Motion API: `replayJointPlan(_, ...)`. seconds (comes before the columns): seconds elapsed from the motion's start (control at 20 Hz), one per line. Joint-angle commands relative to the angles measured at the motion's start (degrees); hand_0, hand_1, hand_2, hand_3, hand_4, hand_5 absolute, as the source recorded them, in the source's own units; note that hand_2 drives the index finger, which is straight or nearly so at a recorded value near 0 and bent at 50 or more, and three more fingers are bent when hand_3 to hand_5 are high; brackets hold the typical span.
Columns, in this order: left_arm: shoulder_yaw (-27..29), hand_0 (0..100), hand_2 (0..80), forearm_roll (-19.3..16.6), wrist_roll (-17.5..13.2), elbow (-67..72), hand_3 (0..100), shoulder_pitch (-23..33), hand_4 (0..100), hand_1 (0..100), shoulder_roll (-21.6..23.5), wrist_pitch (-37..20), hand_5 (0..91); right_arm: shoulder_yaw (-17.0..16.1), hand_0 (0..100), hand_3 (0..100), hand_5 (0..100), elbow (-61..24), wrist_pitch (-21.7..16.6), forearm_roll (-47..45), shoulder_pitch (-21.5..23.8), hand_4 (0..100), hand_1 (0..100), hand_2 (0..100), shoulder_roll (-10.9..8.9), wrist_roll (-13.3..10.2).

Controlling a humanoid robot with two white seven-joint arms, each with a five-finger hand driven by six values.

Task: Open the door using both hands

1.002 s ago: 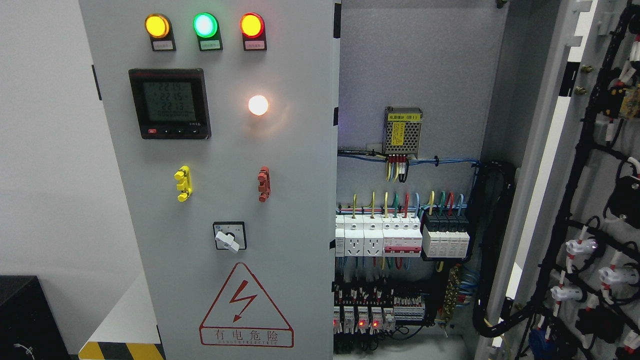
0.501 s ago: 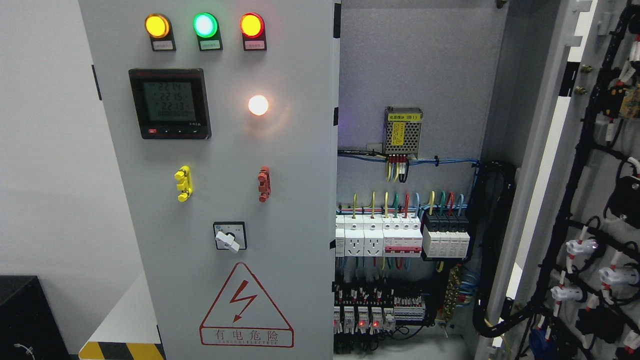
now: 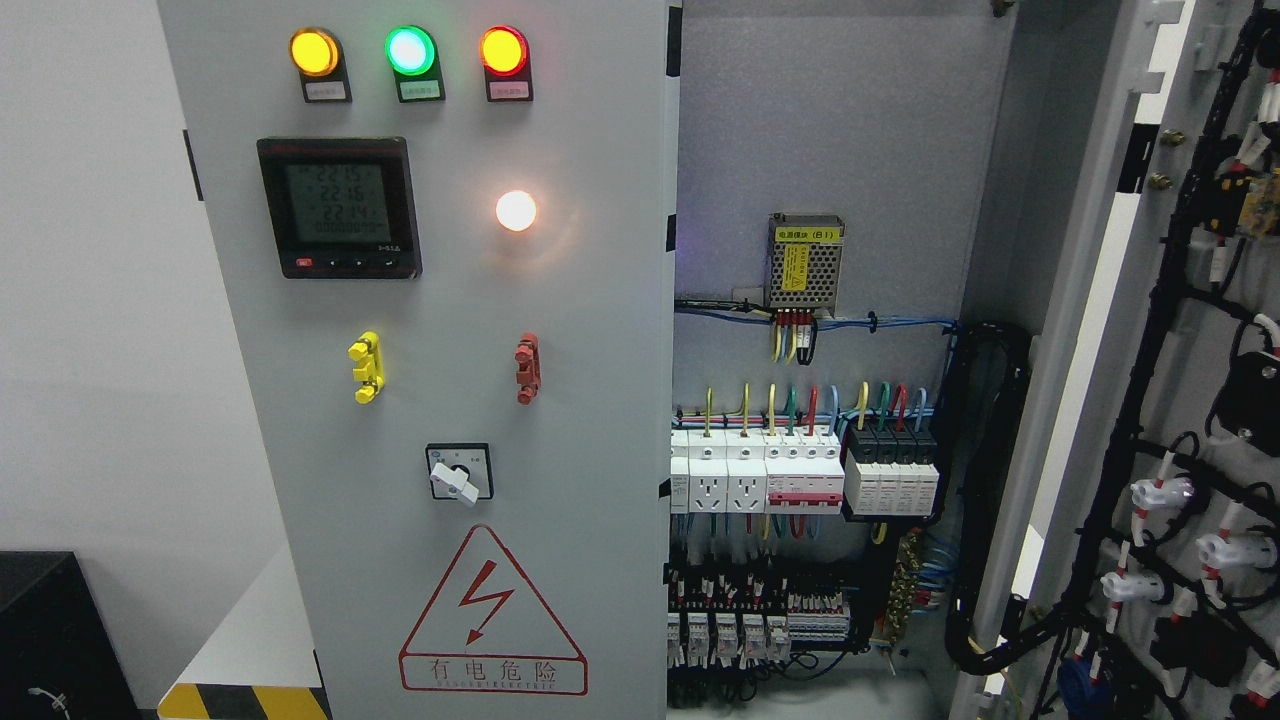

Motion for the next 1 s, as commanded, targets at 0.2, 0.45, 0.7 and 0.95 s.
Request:
replayJointPlan(0.2,-6.20,0,0.0,4.77,-0.36,0.89,0,-0.42,0,0,-1.38,0.02,0.0,17.99,0,0,0,-60.58,-7.99,-0.01,7.35,0,0,0,-5.72,-0.51)
replayJointPlan(0.45,-6.29,0,0.0,4.86,-0.27,0.71,0,-0.42,0,0,-1.38,0.11,0.0,18.34,0,0,0,-61.55,-31.46,-0.01,6.92,0,0,0,-7.66,-0.60)
replayJointPlan(0.7,-6.38,0,0.0,4.86,0.17,0.71,0,-0.42,0,0,-1.38,0.29,0.0,19.22,0,0,0,-63.14,-32.99,-0.09,2.10,0,0,0,-7.48,-0.77)
replayJointPlan(0.95,-6.38,0,0.0,4.51,4.91,0.80,0,-0.51,0,0,-1.47,0.55,0.0,18.78,0,0,0,-63.14,-30.01,-0.01,-8.71,0,0,0,-5.64,-0.77)
